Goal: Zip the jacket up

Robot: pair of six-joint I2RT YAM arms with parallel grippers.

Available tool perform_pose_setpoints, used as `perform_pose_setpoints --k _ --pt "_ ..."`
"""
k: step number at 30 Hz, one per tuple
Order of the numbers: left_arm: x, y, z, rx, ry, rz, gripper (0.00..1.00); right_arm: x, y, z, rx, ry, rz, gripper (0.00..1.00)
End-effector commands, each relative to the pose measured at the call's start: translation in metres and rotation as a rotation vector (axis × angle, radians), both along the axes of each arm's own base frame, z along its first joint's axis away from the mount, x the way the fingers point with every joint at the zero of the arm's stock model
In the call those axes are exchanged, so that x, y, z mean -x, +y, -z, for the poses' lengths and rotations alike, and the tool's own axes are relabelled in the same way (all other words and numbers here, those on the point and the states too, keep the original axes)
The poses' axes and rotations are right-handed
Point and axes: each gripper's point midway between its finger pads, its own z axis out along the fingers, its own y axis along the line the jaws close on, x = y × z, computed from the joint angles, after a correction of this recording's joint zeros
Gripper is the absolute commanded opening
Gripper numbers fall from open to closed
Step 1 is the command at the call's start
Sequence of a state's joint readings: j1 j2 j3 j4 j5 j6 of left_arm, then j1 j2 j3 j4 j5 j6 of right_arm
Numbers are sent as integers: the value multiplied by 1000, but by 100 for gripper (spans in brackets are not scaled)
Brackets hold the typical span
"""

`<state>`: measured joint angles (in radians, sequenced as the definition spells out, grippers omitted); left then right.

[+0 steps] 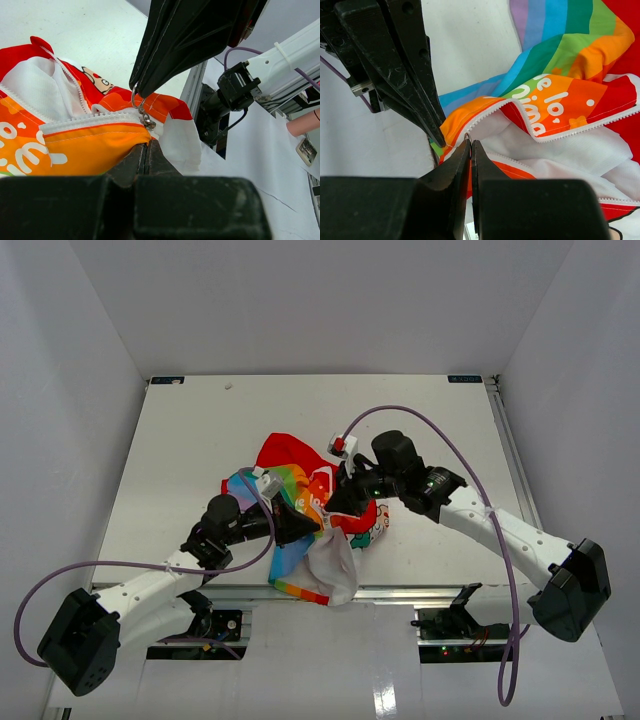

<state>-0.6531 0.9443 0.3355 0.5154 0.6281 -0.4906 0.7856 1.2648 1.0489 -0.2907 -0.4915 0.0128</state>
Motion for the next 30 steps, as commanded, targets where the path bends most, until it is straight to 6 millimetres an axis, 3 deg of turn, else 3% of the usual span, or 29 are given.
perform_pose_setpoints --k 1,18,23,30 --pt "14 -3 -3 7 4 80 0 -22 8 -16 -57 -95 46 8" --pt "19 -5 -6 24 8 120 0 -47 7 -25 -101 -201 155 8" --pt "26 -6 -11 50 -1 149 0 -47 3 -24 -123 -241 168 8" --pt "17 -6 -5 23 10 105 0 -31 12 -15 -155 -228 88 8"
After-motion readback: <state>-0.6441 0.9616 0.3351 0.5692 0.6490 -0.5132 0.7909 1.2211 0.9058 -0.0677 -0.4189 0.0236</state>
